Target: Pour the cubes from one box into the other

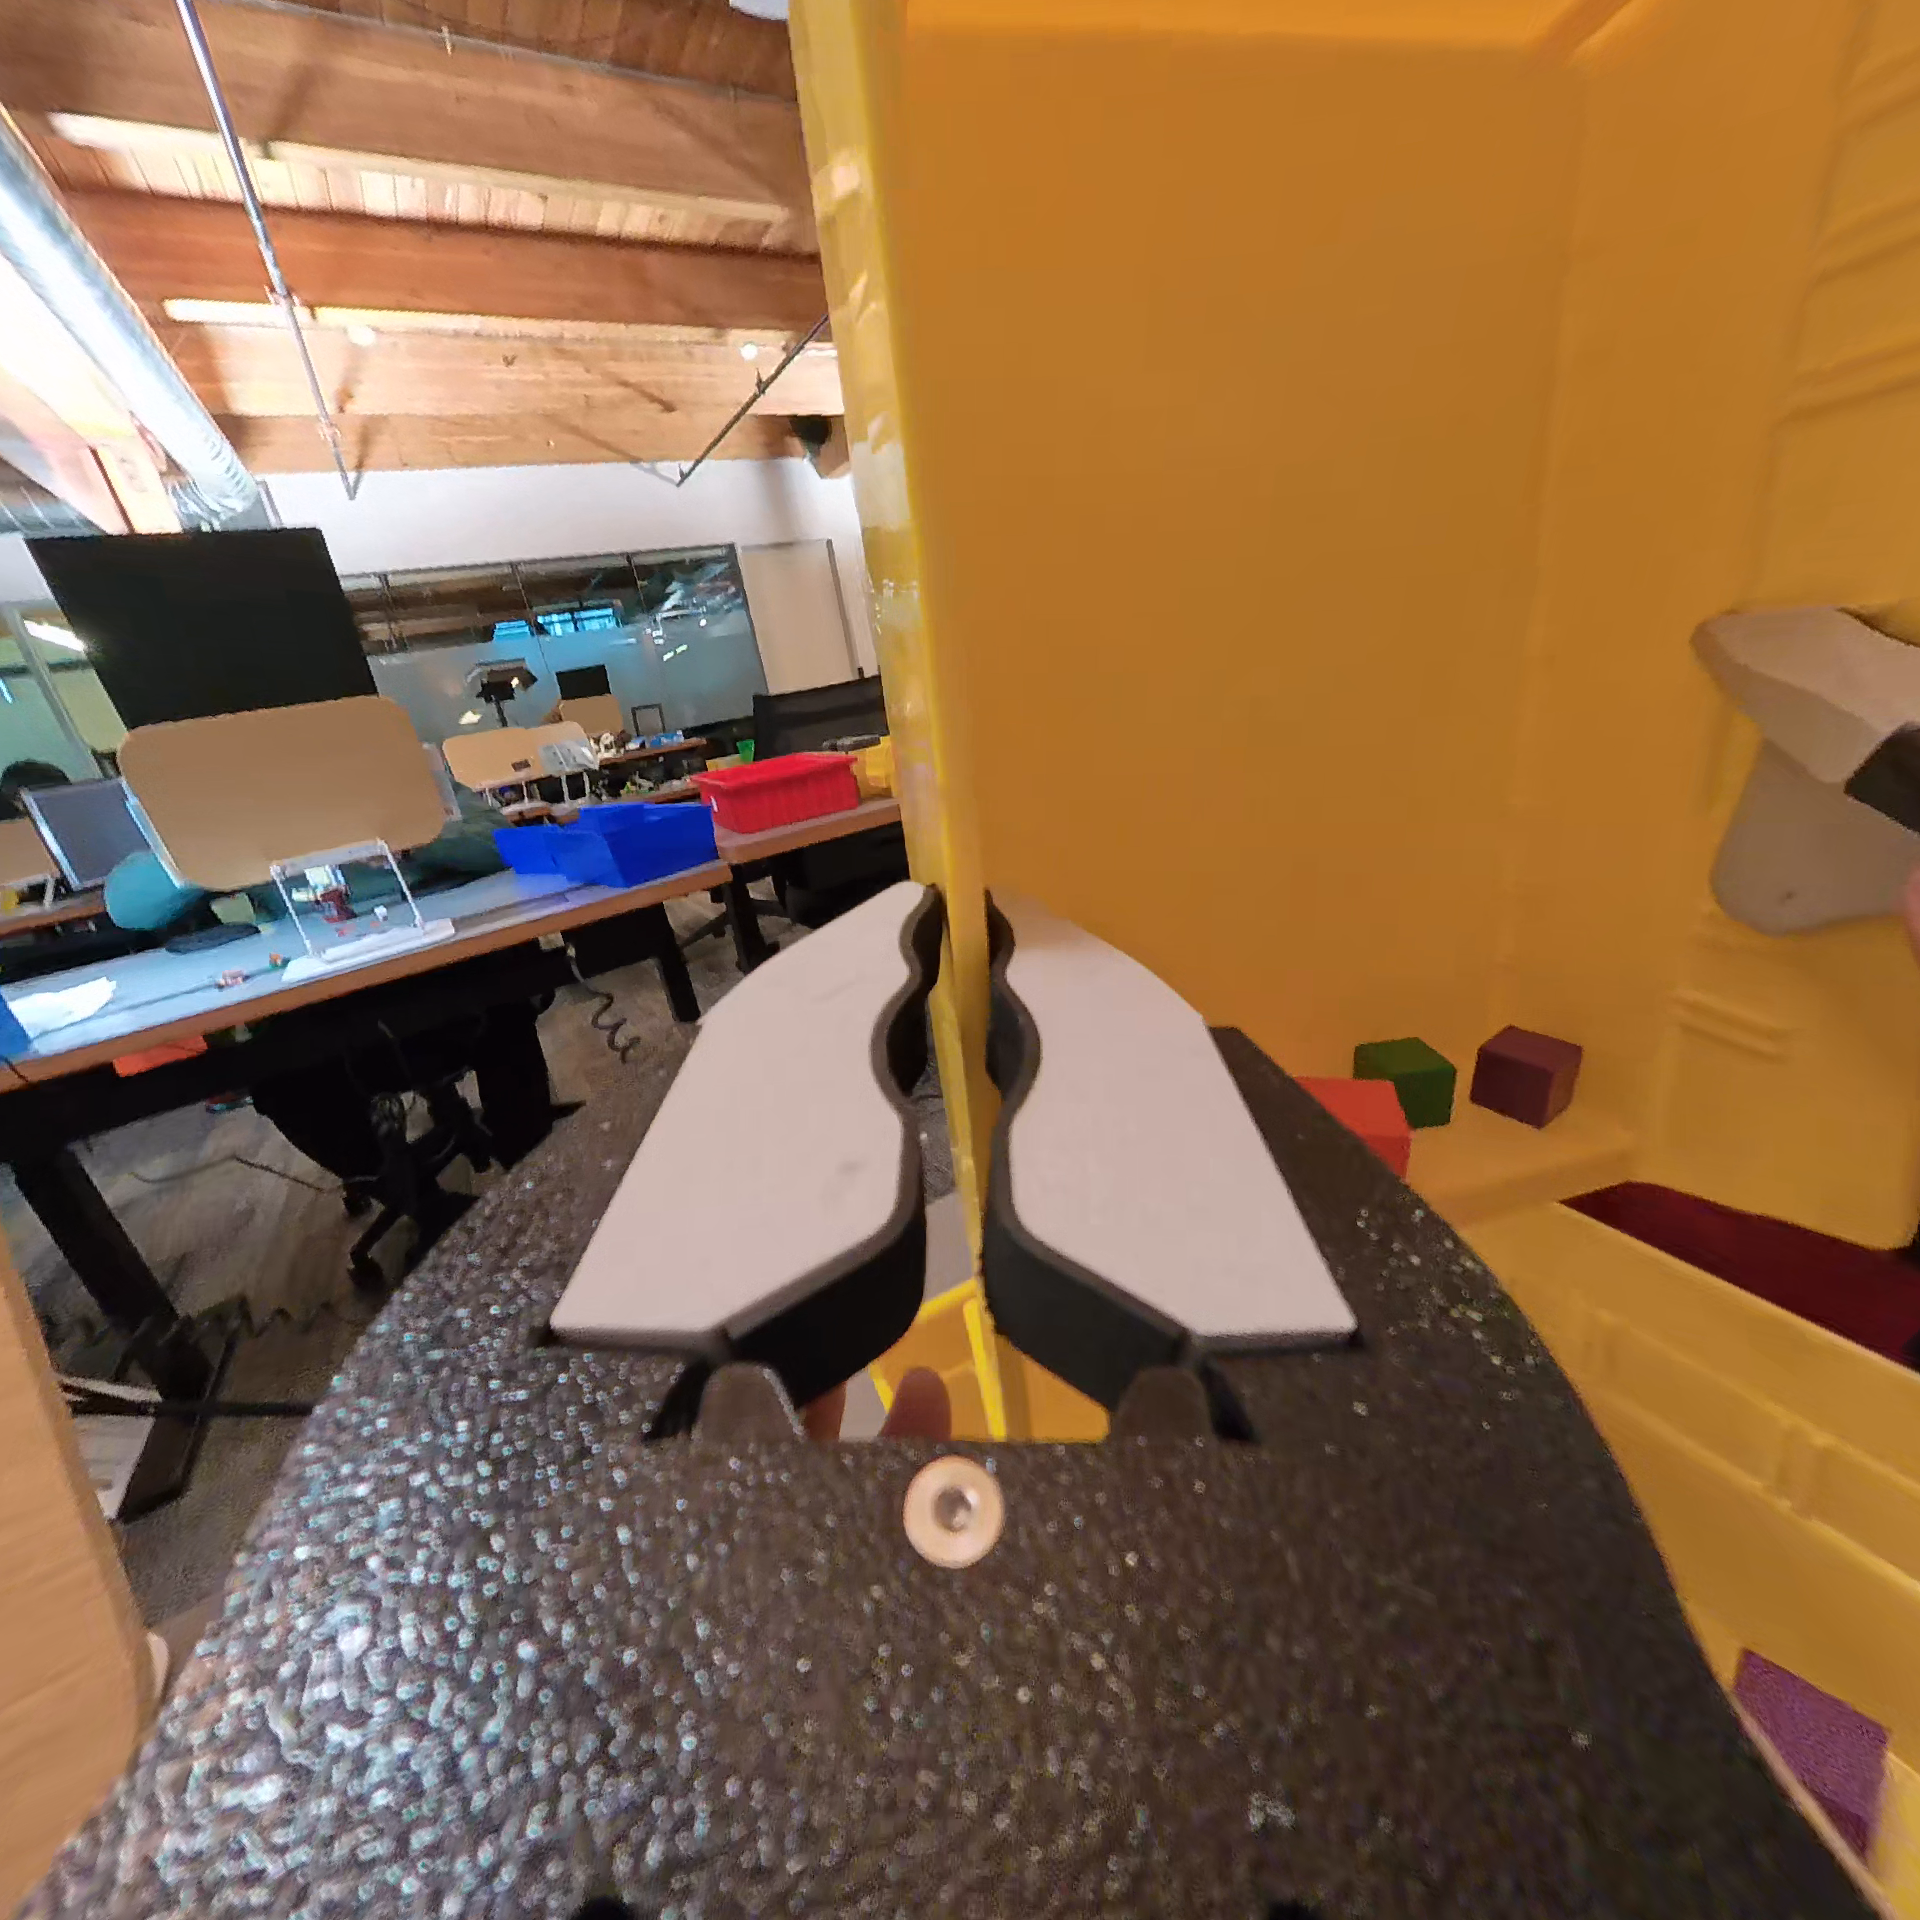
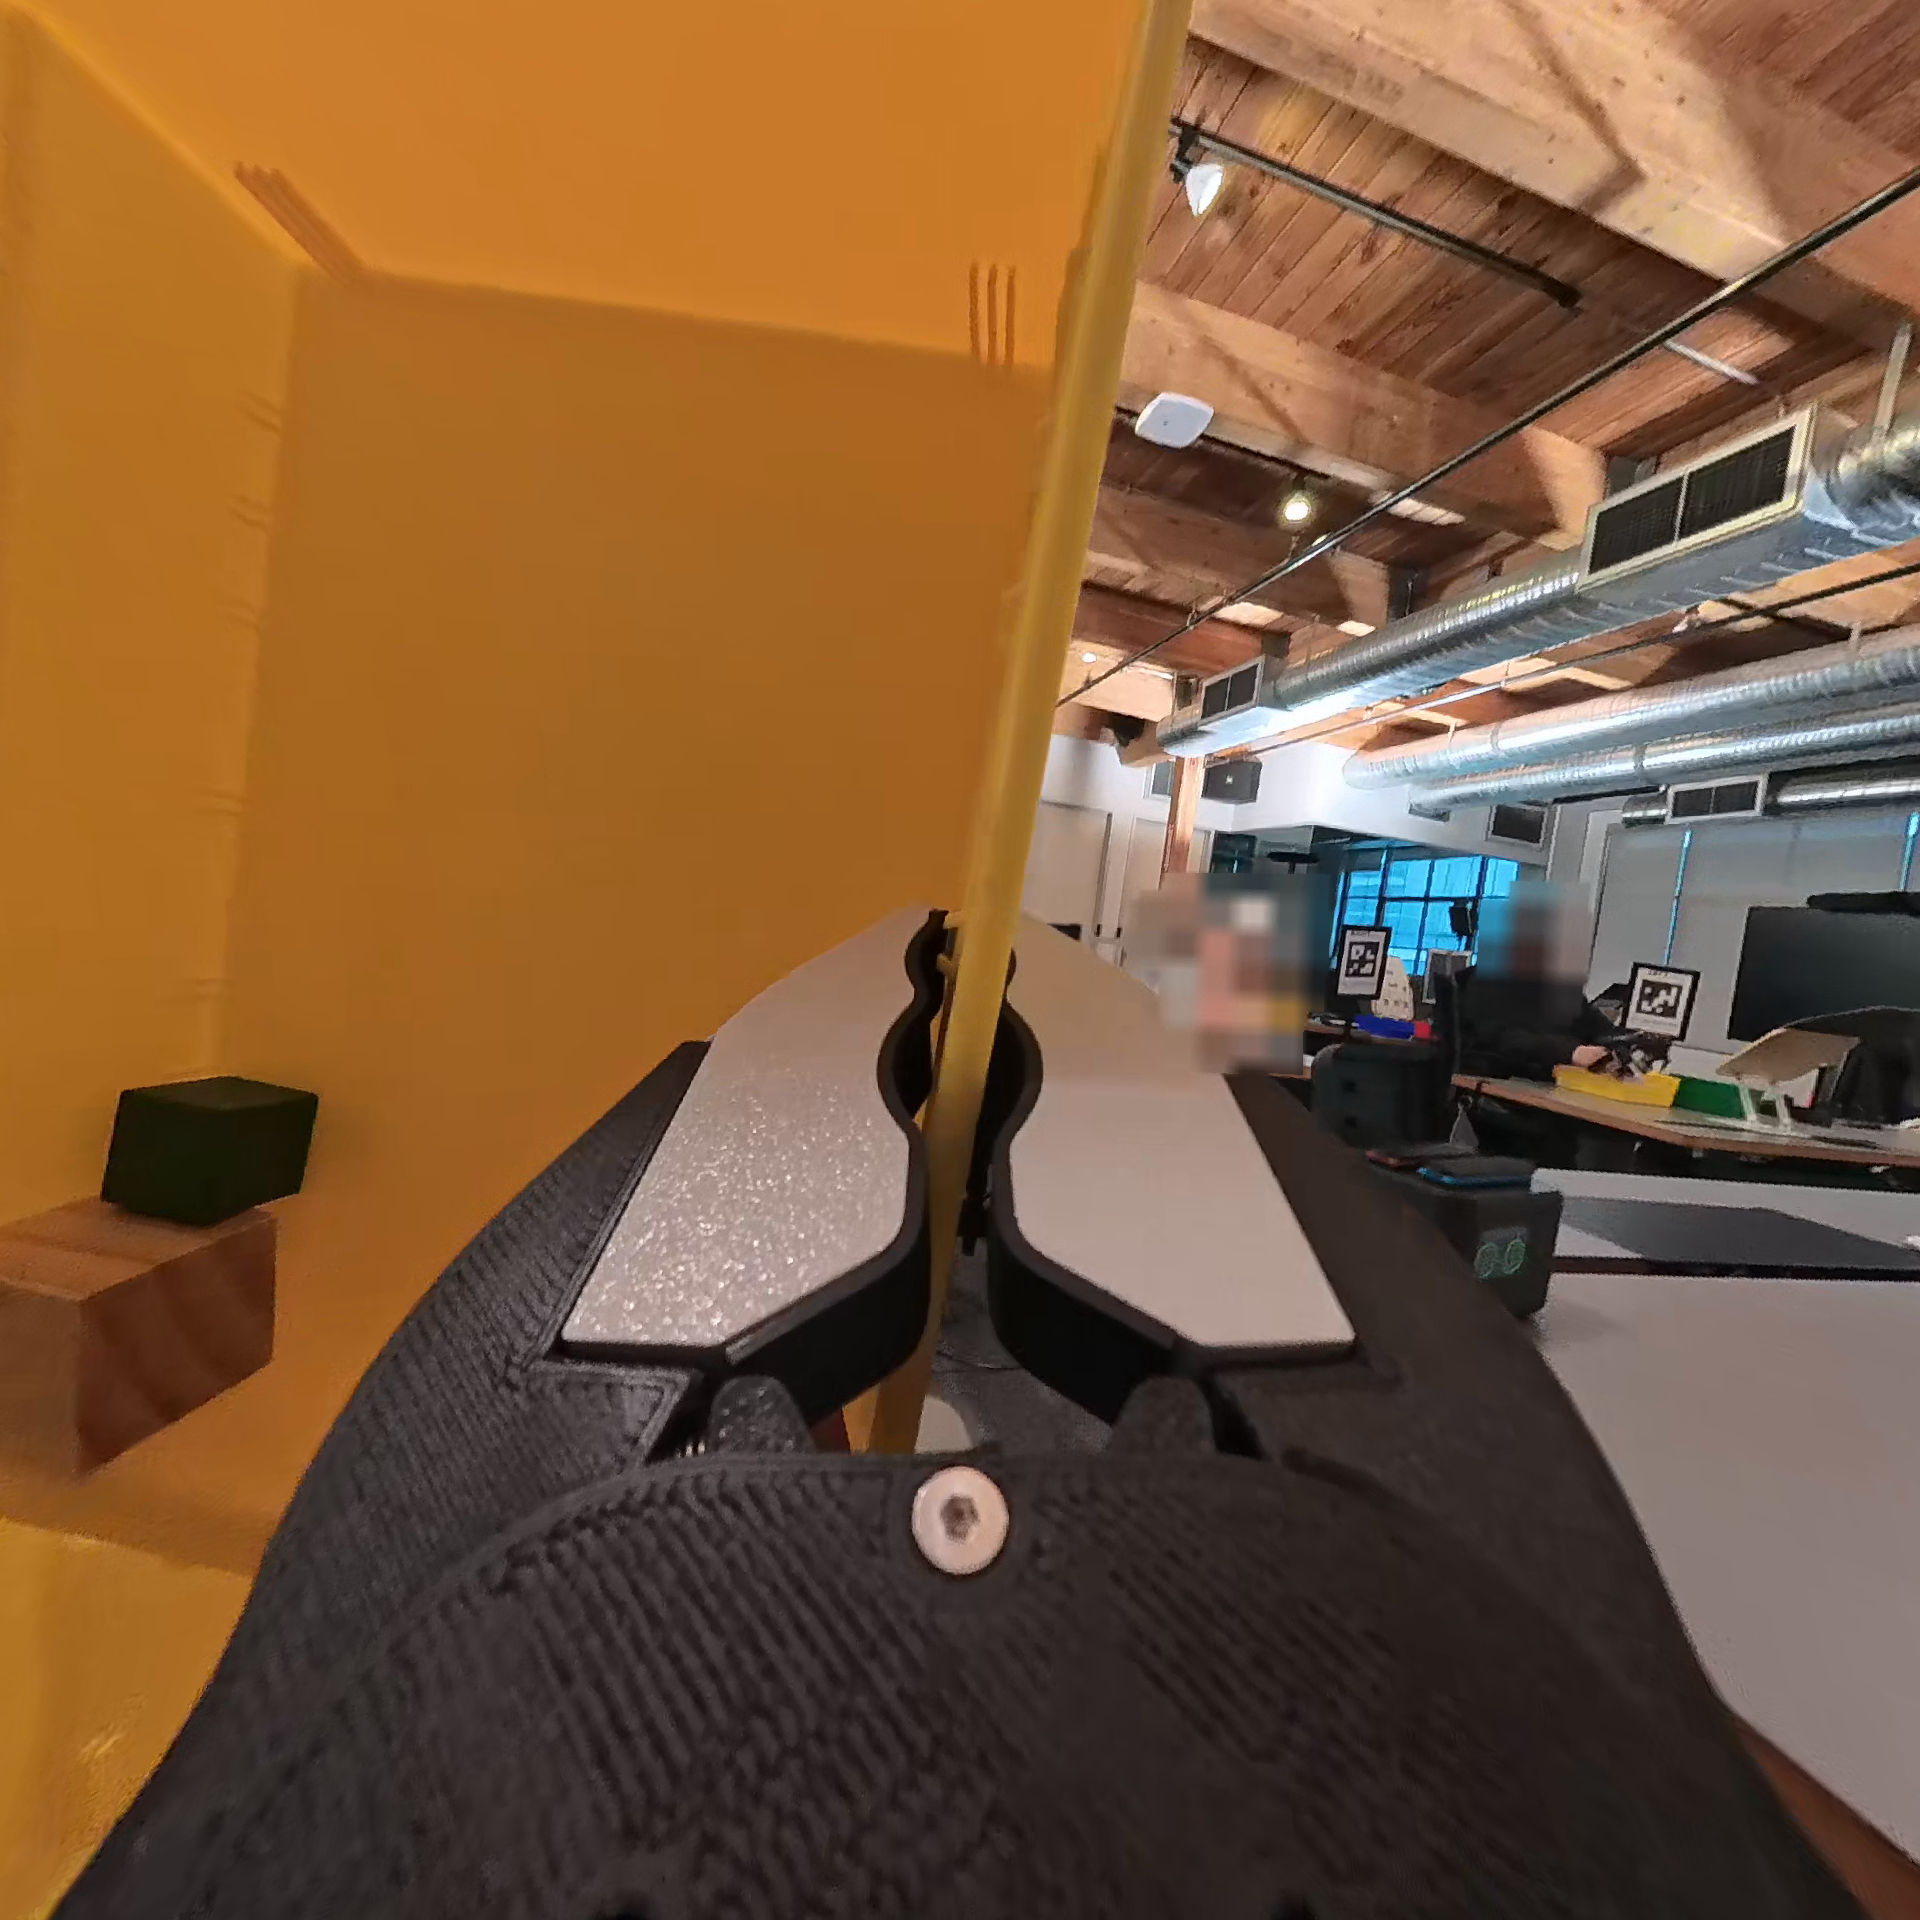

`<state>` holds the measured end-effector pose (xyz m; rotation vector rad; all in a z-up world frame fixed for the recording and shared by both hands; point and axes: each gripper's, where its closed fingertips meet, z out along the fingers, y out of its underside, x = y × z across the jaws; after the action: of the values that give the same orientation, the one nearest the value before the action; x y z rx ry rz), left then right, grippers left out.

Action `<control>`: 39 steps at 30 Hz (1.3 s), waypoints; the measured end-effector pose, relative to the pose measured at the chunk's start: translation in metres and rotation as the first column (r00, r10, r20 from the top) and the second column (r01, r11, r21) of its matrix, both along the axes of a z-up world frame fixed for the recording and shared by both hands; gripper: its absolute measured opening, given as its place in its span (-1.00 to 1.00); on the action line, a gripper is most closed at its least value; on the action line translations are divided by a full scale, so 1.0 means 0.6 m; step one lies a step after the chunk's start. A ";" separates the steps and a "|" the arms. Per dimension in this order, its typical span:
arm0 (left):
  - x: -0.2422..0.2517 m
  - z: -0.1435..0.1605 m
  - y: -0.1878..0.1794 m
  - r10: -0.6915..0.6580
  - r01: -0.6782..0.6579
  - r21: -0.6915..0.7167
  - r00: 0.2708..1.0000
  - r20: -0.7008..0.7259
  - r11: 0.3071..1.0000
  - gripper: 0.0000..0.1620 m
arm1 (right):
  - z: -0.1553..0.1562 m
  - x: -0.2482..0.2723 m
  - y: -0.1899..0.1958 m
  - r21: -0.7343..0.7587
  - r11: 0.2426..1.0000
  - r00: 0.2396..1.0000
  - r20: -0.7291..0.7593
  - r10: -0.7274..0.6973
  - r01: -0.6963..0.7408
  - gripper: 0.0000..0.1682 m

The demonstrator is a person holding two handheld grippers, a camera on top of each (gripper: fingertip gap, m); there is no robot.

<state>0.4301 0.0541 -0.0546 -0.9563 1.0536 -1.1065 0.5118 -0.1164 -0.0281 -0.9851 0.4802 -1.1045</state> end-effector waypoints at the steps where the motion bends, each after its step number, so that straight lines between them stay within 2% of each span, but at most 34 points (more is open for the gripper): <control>1: -0.002 0.003 0.000 0.002 -0.002 0.010 1.000 0.004 1.000 -0.94 | 0.005 -0.003 0.000 -0.008 1.000 1.000 0.015 -0.009 0.009 -0.94; 5: -0.017 0.018 0.002 0.018 -0.018 0.012 0.998 0.067 1.000 -0.95 | 0.025 -0.024 -0.001 0.019 1.000 0.996 0.092 -0.022 0.020 -0.94; 8: -0.013 0.006 0.011 0.040 -0.040 -0.001 0.999 0.033 0.999 -0.96 | 0.011 -0.015 0.009 -0.021 0.999 0.998 0.054 -0.027 0.028 -0.94; 12: -0.019 0.002 0.011 0.029 -0.029 0.004 0.998 0.052 1.000 -0.96 | 0.015 -0.029 0.006 0.002 1.000 0.995 0.100 -0.023 0.022 -0.93; 24: -0.016 0.007 -0.001 -0.003 0.002 0.022 0.998 0.055 1.000 -0.94 | 0.003 -0.018 -0.003 0.029 0.999 0.997 0.078 -0.027 0.025 -0.94; 27: -0.023 0.006 -0.003 -0.003 -0.001 0.050 0.997 0.076 0.999 -0.94 | 0.006 -0.026 -0.007 0.048 0.999 0.994 0.111 -0.014 0.009 -0.94; 30: -0.022 -0.005 0.001 0.014 -0.016 0.045 0.999 0.040 0.999 -0.94 | -0.001 -0.023 0.002 0.009 1.000 0.997 0.077 -0.007 0.007 -0.94; 36: -0.035 0.012 0.013 0.012 -0.012 -0.007 1.000 -0.017 1.000 -0.94 | 0.022 -0.034 0.013 -0.059 0.998 0.999 0.047 -0.012 0.014 -0.94; 39: -0.048 0.025 0.029 0.066 -0.068 -0.034 0.995 -0.072 0.997 -0.96 | 0.038 -0.046 0.029 -0.146 0.988 0.999 0.005 -0.049 0.049 -0.94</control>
<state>0.4016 0.0714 -0.0393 -1.0589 1.0540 -1.0458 0.4843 -0.0988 -0.0055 -1.1055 0.4282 -1.1975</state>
